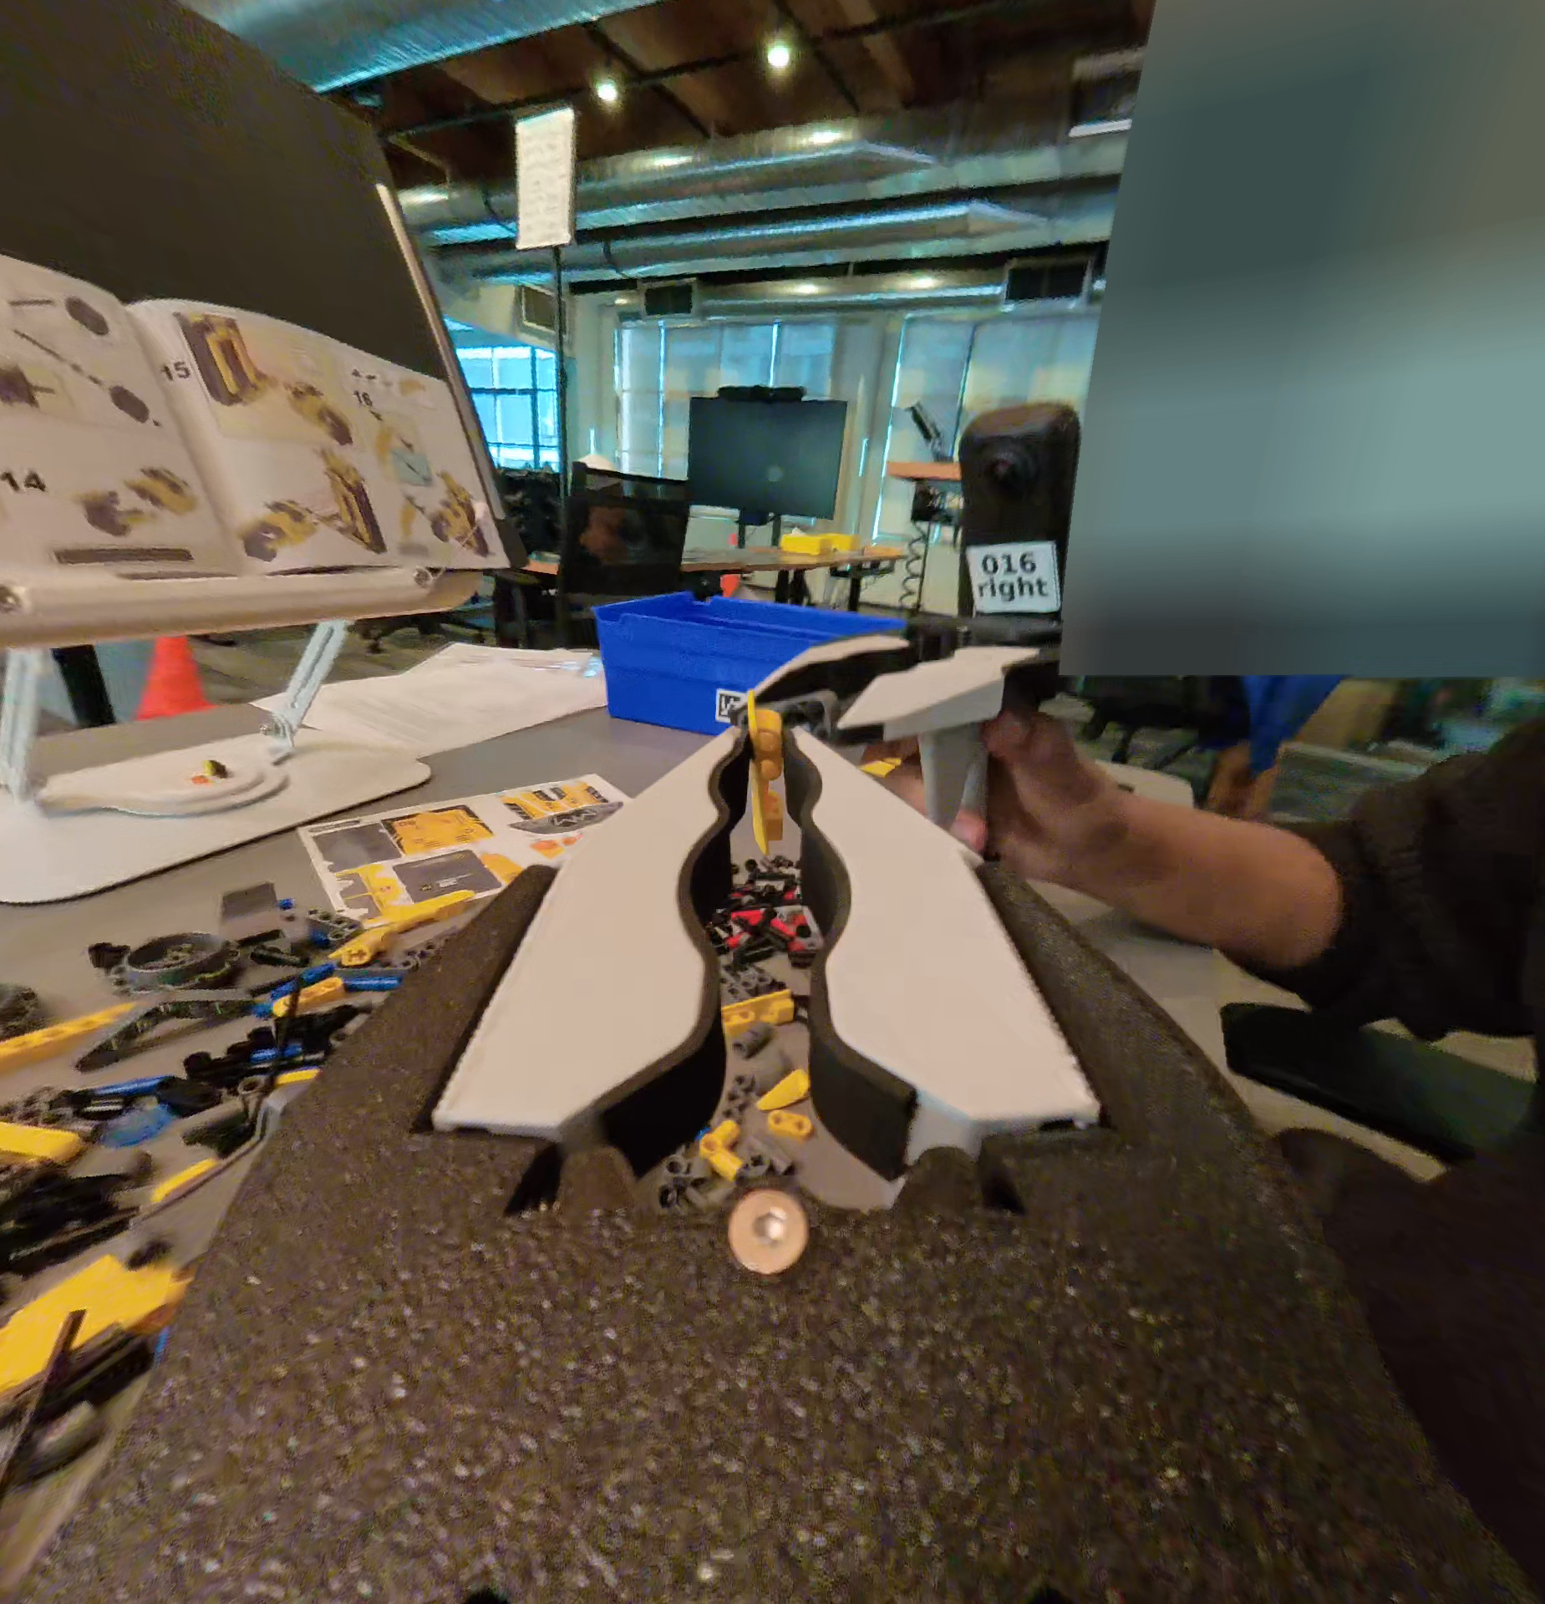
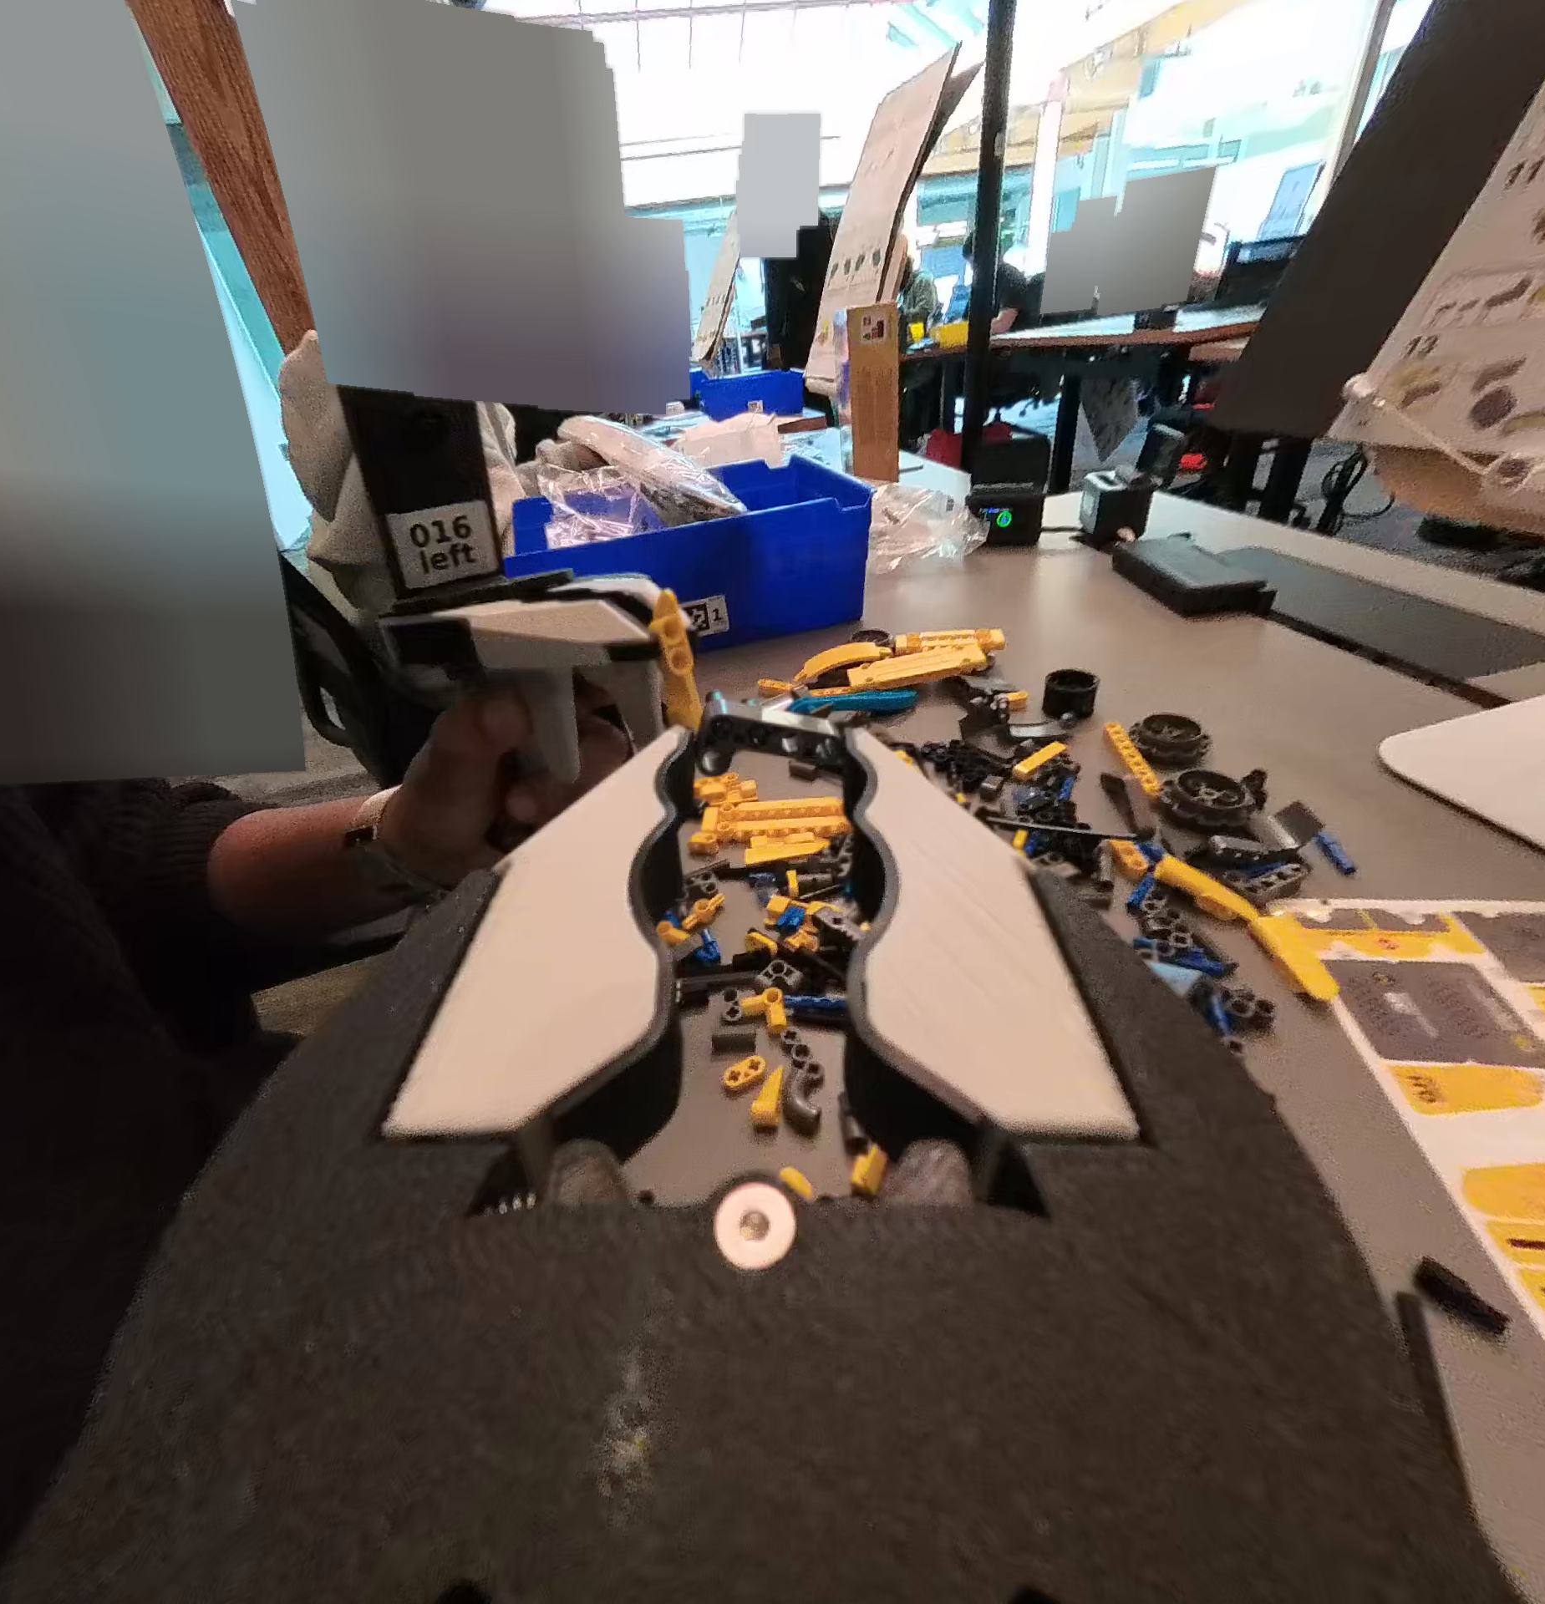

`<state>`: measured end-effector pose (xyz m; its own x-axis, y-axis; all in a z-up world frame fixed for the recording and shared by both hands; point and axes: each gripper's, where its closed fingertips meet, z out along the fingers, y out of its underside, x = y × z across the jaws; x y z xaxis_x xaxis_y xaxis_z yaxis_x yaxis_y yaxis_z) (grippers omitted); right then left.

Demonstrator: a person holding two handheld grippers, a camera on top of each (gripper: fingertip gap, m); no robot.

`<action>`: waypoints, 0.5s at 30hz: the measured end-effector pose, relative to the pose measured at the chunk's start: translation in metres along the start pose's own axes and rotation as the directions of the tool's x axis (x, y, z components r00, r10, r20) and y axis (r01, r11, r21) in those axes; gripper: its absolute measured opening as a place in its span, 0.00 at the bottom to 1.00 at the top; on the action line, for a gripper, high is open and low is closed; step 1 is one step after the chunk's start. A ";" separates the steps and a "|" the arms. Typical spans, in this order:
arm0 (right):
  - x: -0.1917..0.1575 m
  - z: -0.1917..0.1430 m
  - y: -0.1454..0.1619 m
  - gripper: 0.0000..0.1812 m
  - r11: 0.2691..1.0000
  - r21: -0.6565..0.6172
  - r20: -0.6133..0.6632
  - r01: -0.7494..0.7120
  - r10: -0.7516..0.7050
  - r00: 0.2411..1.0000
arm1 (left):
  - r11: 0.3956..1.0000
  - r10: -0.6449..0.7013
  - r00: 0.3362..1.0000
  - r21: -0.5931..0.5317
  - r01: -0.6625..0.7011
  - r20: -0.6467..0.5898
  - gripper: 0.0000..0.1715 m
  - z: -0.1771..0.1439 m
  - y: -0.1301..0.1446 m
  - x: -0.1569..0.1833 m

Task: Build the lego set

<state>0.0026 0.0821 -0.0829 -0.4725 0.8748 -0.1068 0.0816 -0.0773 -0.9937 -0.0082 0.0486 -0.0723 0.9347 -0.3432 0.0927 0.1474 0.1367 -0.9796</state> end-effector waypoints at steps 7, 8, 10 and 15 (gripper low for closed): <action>-0.005 0.000 0.000 0.18 0.995 0.017 0.058 -0.098 0.096 0.994 | 0.999 0.031 0.999 -0.042 -0.030 0.015 0.04 0.001 0.007 0.000; -0.005 0.000 0.001 0.19 0.994 0.015 0.064 -0.112 0.111 0.992 | 0.998 0.037 0.999 -0.047 -0.037 0.014 0.04 0.001 0.008 0.001; -0.006 0.001 0.003 0.18 0.990 0.014 0.080 -0.140 0.138 0.987 | 0.997 0.049 0.999 -0.052 -0.048 0.017 0.04 0.002 0.009 0.001; -0.009 0.003 0.009 0.19 0.985 0.003 0.101 -0.174 0.173 0.980 | 0.998 0.035 0.999 -0.048 -0.034 0.017 0.04 0.001 0.009 0.000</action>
<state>0.0047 0.0723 -0.0912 -0.5376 0.7953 -0.2802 0.1600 -0.2300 -0.9599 -0.0067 0.0510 -0.0805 0.9446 -0.3224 0.0611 0.0993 0.1034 -0.9897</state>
